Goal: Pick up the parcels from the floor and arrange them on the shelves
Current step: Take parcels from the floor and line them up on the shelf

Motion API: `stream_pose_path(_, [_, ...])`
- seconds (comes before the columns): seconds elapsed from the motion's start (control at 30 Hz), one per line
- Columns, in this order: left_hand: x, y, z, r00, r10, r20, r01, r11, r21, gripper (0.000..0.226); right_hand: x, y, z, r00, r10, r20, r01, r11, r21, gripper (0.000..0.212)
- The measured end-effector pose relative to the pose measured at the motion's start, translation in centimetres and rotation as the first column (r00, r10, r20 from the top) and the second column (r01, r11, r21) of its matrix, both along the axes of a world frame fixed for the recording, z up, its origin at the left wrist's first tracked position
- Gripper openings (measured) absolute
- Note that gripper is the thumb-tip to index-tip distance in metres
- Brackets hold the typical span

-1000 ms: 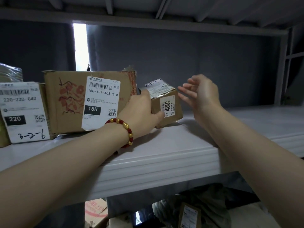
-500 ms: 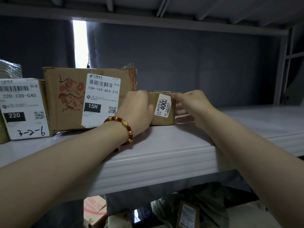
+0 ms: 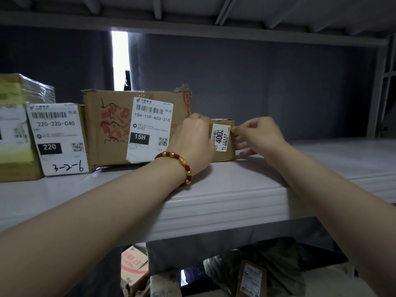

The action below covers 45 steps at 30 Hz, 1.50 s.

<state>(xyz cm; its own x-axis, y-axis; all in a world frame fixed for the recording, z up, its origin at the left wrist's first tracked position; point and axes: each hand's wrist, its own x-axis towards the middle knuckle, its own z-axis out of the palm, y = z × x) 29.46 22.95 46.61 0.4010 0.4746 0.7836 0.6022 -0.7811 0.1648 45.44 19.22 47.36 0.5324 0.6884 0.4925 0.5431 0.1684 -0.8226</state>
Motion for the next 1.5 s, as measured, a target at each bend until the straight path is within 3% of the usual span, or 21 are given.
stream_pose_path(0.23, [-0.1, -0.3, 0.1, 1.0, 0.018, -0.004, -0.018, 1.0, 0.022, 0.043, -0.2, 0.0, -0.3, 0.959, -0.178, 0.22, 0.167, 0.984, 0.069, 0.013])
stream_pose_path(0.37, [-0.2, -0.9, 0.2, 1.0, -0.006, 0.012, 0.004, 0.985, 0.175, 0.042, -1.2, -1.5, -0.3, 0.906, -0.308, 0.292, 0.265, 0.948, 0.179, 0.012])
stream_pose_path(0.57, [-0.1, -4.6, -0.1, 0.983, -0.107, -0.148, 0.162, 0.889, 0.429, 0.038, -3.1, -6.6, -1.7, 0.883, -0.282, 0.376, 0.169, 0.937, 0.307, 0.011])
stream_pose_path(0.77, [0.8, -10.7, -3.3, 0.932, -0.209, -0.294, 0.331, 0.821, 0.465, 0.044, -3.3, -12.6, -7.1, 0.804, -0.278, 0.525, 0.06, 0.917, 0.393, 0.013])
stream_pose_path(0.9, [2.5, -13.2, -7.6, 0.88, -0.287, -0.377, 0.439, 0.795, 0.42, 0.055, -1.1, -16.4, -12.0, 0.704, -0.35, 0.618, 0.057, 0.895, 0.442, 0.03])
stream_pose_path(1.07, [5.6, -14.8, -14.7, 0.816, -0.346, -0.464, 0.516, 0.797, 0.313, 0.063, 3.3, -20.3, -19.0, 0.655, -0.279, 0.702, 0.052, 0.944, 0.327, 0.02])
stream_pose_path(1.27, [9.9, -15.6, -23.6, 0.758, -0.12, -0.641, 0.311, 0.93, 0.194, 0.07, 9.0, -23.2, -27.4, 0.756, -0.191, 0.626, 0.185, 0.98, 0.077, 0.014])
stream_pose_path(1.4, [11.5, -15.1, -28.3, 0.645, -0.05, -0.762, 0.189, 0.977, 0.096, 0.068, 10.7, -23.3, -30.8, 0.803, -0.135, 0.58, 0.234, 0.967, -0.099, 0.01])
stream_pose_path(1.5, [12.5, -14.3, -30.6, 0.5, 0.005, -0.866, 0.184, 0.977, 0.111, 0.067, 10.9, -21.8, -32.0, 0.821, -0.096, 0.562, 0.251, 0.946, -0.206, 0.018])
